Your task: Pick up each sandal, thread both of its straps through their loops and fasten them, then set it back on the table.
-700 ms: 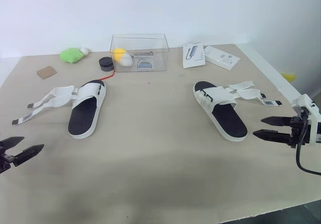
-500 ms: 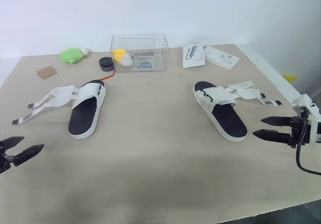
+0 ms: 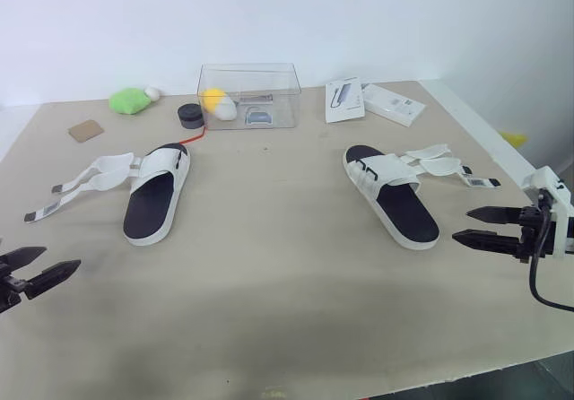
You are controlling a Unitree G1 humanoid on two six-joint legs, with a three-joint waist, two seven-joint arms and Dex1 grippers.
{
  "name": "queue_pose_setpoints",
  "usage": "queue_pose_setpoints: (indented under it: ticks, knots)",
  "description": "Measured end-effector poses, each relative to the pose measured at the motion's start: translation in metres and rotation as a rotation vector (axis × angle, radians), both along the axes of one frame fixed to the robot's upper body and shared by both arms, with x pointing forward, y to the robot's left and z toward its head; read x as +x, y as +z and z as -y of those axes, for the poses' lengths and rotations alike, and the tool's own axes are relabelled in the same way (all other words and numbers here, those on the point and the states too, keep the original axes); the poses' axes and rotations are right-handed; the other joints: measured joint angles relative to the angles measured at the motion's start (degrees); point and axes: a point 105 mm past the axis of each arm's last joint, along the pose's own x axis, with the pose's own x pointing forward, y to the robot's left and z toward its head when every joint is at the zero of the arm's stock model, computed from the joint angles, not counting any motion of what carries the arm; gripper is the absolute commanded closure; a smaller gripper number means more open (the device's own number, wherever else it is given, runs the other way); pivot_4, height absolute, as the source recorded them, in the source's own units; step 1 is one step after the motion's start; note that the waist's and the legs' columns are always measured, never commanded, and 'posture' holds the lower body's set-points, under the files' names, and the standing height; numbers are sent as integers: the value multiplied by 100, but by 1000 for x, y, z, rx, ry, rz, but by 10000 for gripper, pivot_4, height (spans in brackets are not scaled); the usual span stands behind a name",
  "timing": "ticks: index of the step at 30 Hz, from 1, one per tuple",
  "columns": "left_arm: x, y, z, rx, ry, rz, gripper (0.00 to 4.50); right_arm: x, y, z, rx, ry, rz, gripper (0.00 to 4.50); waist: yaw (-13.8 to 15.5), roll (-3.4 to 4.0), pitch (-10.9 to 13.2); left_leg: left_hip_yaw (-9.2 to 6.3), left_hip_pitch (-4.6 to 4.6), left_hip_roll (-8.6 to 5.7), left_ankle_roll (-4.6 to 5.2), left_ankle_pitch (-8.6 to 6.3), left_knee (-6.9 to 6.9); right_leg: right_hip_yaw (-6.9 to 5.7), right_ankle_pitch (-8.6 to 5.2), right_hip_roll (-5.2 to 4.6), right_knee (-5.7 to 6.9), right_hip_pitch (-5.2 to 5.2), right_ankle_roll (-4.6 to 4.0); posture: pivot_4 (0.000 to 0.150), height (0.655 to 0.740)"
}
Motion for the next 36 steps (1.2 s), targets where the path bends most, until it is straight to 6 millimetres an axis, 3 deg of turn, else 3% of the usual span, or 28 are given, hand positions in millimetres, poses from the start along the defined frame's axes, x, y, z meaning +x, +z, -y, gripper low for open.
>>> queue_pose_setpoints:
  ticks: [7,14,18,22,27,28,29,30,31,32,36]
  knots:
    - [2,2,1,-5,-2,11,98,3,0,-4,29,4,21,0,0,0,0,1,0,0,0,0,0,0,-1,0,0,0,-1,1500,7400]
    - [31,27,54,-79,-152,133,98,25,31,-25,107,-21,232,0,2,1,-1,-5,-3,-3,-1,0,6,5,6,0,2,6,10,1500,7400]
    - [51,50,98,-144,-272,227,98,32,39,-37,41,-20,342,0,15,1,-1,-14,-10,-10,-2,1,7,3,5,-1,2,8,14,1500,7400]
    - [68,65,158,-200,-451,279,98,41,43,-39,-85,-57,482,0,24,3,-3,-12,-13,-22,-3,1,10,13,9,-8,1,11,23,1500,7400]
    - [81,67,221,-295,-616,290,98,53,48,-37,-356,-86,677,0,4,4,-3,-10,-17,-30,-3,2,21,20,14,-12,0,12,31,1500,7400]
    - [81,67,222,-296,-621,289,98,53,48,-37,-362,-85,682,0,3,4,-3,-10,-17,-30,-3,2,21,20,14,-12,0,11,31,1500,7400]
    - [81,65,236,-312,-660,282,98,56,48,-37,-437,-82,729,0,-1,5,-4,-10,-15,-31,-3,2,21,22,14,-11,1,12,32,1500,7400]
    - [84,63,251,-321,-690,277,98,58,45,-35,-543,-69,768,0,2,7,-5,-11,-15,-33,-4,2,22,22,15,-11,0,13,32,1500,7400]
    - [86,58,287,-363,-763,260,98,62,35,-39,-706,-8,816,0,8,11,-7,-14,-15,-42,-7,5,29,22,18,-15,1,18,38,1500,7400]
    - [87,56,304,-387,-798,257,98,63,30,-43,-757,28,835,0,7,10,-6,-15,-18,-43,-8,6,33,23,21,-15,1,17,42,1500,7400]
    - [98,51,341,-424,-840,251,98,71,15,-51,-890,113,880,0,-6,10,-7,-12,-14,-52,-7,6,49,45,32,-14,1,19,58,1500,7400]
